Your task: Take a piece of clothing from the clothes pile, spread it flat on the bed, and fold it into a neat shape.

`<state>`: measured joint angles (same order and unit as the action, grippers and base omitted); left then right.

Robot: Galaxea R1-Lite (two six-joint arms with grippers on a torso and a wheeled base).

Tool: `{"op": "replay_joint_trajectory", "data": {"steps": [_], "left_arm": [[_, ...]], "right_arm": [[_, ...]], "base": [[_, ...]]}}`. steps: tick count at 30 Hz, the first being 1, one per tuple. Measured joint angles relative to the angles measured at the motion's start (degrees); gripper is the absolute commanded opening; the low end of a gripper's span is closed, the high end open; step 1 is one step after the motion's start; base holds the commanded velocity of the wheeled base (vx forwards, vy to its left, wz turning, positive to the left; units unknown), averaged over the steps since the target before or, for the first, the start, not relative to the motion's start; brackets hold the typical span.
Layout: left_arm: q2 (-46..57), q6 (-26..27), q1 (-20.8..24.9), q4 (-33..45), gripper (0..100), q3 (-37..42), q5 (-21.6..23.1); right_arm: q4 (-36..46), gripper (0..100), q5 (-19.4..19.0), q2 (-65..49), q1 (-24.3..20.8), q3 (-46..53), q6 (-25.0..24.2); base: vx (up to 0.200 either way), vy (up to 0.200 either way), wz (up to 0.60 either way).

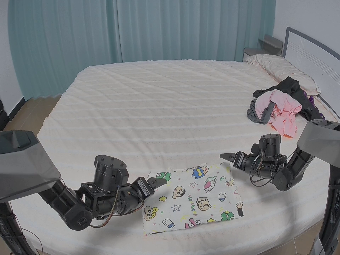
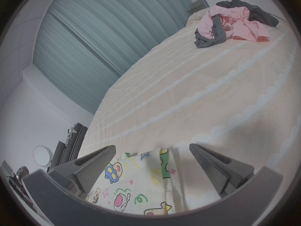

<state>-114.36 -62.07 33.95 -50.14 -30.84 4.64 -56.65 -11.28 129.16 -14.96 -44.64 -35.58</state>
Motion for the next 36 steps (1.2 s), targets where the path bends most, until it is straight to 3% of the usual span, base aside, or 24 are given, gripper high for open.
{"op": "replay_joint_trajectory", "data": {"steps": [4,10,21,29,36], "left_arm": [[-2.67,3.61,0.20,-0.60,100,0.06,-0.44],[-4.00,4.40,-0.16,-1.94,100,-0.29,-0.84],[8.18,9.03,-6.56,1.26,100,0.00,-4.05],[19.15,18.26,-13.09,3.56,100,1.46,-17.58],[33.82,26.27,-15.76,4.27,100,6.51,-28.43]], "right_arm": [[-0.04,100,0.00,-0.55,0.09,0.18,-0.40],[0.07,100,0.06,-3.08,0.44,1.18,-0.68],[0.11,100,1.10,-15.32,1.97,8.97,-0.55],[0.44,100,1.65,-33.85,3.94,19.46,1.13],[1.28,100,2.26,-50.91,5.89,29.54,4.63]], "base": [[0.000,0.000,0.00],[0.000,0.000,0.00],[0.000,0.000,0.00],[0.000,0.000,0.00],[0.000,0.000,0.00]]}}
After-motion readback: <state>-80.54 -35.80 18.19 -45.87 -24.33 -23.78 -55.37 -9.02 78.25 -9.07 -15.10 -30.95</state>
